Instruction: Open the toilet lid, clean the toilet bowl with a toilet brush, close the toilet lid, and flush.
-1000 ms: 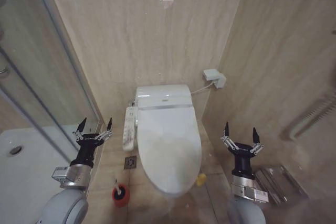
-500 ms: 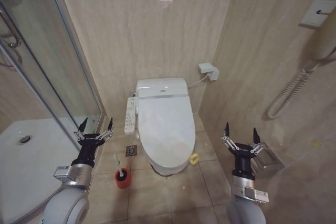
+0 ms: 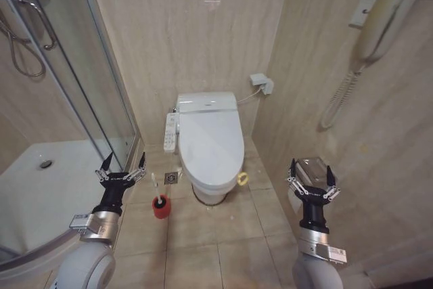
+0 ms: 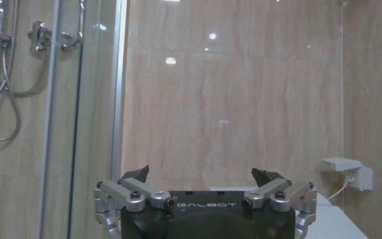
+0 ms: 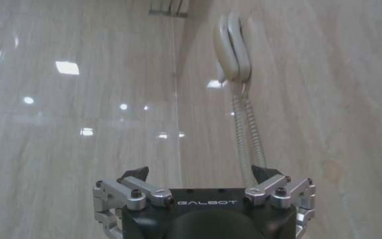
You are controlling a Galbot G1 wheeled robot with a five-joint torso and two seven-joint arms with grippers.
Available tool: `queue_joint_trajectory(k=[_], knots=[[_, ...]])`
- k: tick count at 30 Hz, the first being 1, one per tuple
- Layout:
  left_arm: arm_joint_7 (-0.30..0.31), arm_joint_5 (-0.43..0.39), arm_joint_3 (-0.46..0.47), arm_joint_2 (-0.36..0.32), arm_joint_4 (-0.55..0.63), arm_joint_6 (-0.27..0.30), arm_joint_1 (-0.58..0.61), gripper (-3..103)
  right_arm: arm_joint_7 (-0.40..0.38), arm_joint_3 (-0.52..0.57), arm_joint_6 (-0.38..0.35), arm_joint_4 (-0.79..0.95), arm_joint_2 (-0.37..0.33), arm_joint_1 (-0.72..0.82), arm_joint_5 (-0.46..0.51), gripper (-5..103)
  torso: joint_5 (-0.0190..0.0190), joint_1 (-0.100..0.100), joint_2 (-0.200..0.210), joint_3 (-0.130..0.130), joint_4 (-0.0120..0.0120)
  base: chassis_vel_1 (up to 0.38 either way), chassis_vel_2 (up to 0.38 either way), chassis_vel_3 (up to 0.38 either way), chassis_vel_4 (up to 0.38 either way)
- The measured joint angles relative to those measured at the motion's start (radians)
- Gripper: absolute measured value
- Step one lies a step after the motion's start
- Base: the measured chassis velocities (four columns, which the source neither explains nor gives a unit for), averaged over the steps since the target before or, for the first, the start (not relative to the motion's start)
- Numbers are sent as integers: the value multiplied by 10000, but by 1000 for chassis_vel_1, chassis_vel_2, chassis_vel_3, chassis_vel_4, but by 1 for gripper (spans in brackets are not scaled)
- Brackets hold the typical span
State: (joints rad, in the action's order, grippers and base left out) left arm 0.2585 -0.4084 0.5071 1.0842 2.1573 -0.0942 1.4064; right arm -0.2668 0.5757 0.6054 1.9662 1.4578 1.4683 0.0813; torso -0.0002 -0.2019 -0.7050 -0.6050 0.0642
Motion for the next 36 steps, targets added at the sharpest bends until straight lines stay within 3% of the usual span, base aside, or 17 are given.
queue_joint_trajectory(k=[36], knots=[[-205, 35, 408, 397, 180, -614, 418, 100, 71, -210, -82, 202, -327, 459, -103, 100, 3, -9, 5, -4, -3, -9, 13, 10, -8]])
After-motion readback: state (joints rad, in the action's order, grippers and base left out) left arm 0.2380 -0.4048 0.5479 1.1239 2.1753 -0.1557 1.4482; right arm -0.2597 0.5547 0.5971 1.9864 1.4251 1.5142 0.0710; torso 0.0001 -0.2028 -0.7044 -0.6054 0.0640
